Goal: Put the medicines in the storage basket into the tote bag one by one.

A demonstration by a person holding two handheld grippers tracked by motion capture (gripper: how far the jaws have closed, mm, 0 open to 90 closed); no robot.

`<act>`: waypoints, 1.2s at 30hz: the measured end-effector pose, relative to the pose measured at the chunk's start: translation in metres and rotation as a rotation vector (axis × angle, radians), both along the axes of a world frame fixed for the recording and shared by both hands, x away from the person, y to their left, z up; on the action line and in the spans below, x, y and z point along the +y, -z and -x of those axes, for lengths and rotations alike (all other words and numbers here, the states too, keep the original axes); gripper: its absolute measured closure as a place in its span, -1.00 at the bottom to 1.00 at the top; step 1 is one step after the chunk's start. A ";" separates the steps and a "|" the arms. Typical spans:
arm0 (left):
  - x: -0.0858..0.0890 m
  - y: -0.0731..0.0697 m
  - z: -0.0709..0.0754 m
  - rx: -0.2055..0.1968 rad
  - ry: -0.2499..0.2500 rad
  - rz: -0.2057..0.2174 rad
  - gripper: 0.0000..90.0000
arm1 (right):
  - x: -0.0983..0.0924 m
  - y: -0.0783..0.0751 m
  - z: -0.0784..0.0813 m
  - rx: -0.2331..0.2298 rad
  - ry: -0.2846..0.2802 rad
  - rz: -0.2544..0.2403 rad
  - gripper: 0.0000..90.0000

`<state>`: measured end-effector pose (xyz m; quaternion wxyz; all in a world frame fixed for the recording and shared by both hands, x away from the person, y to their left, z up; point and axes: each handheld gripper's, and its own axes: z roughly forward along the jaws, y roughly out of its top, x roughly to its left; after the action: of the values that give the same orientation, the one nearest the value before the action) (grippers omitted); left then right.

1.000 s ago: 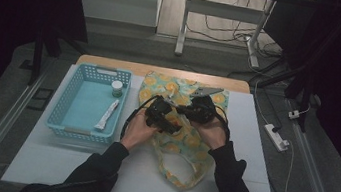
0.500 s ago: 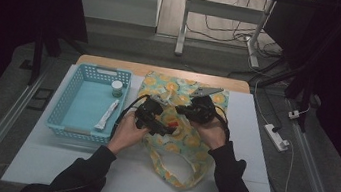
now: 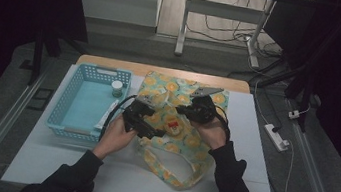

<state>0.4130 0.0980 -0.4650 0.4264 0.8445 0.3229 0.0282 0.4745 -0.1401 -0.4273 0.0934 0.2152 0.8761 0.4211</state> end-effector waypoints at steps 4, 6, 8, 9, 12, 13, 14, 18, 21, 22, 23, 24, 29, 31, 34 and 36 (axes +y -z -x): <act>0.011 -0.003 0.003 0.008 -0.010 -0.001 -1.00 | 0.000 0.000 0.000 0.000 0.000 0.001 1.00; 0.015 -0.006 0.006 0.001 -0.017 -0.007 -1.00 | -0.001 0.000 0.000 -0.001 0.001 0.001 1.00; 0.020 -0.007 0.008 -0.002 -0.026 -0.009 -1.00 | -0.001 0.000 0.000 -0.002 0.001 0.000 1.00; 0.023 -0.008 0.008 -0.001 -0.031 -0.010 -1.00 | -0.001 0.000 0.000 -0.003 0.000 0.000 1.00; 0.029 -0.009 0.010 -0.001 -0.040 -0.017 -1.00 | -0.001 -0.001 0.000 -0.003 0.001 0.000 1.00; 0.032 -0.010 0.011 -0.003 -0.045 -0.020 -1.00 | -0.001 -0.001 0.000 -0.003 0.001 0.000 1.00; 0.034 -0.011 0.012 -0.006 -0.054 -0.026 -1.00 | -0.002 -0.001 0.000 -0.003 0.000 0.000 1.00; 0.045 -0.015 0.015 -0.026 -0.085 -0.035 -1.00 | -0.002 -0.001 0.001 -0.004 0.001 -0.001 1.00; 0.057 -0.019 0.017 -0.029 -0.121 -0.031 -1.00 | -0.002 -0.001 0.001 -0.005 0.000 0.000 1.00; 0.061 -0.019 0.017 -0.028 -0.134 -0.034 -1.00 | -0.001 -0.001 0.001 -0.007 -0.001 0.003 1.00; 0.065 -0.020 0.017 -0.029 -0.146 -0.044 -1.00 | -0.001 -0.001 0.001 -0.009 -0.001 0.003 1.00; 0.069 -0.020 0.017 -0.033 -0.159 -0.057 -1.00 | -0.001 -0.001 0.002 -0.009 -0.002 0.002 1.00; 0.086 -0.018 0.016 -0.011 -0.222 -0.065 -1.00 | -0.002 -0.001 0.002 -0.009 -0.001 0.001 1.00; 0.091 -0.018 0.015 -0.020 -0.243 -0.082 -0.99 | -0.002 -0.001 0.002 -0.008 -0.001 0.002 1.00; 0.100 -0.017 0.014 -0.025 -0.280 -0.093 -1.00 | -0.002 -0.001 0.002 -0.007 -0.002 0.003 1.00; 0.105 -0.016 0.013 -0.025 -0.301 -0.091 -1.00 | -0.001 -0.001 0.002 -0.007 -0.001 0.003 1.00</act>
<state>0.3997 0.2034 -0.4488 0.3825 0.8046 0.4389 0.1167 0.4726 -0.1415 -0.4264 0.0966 0.2130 0.8765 0.4207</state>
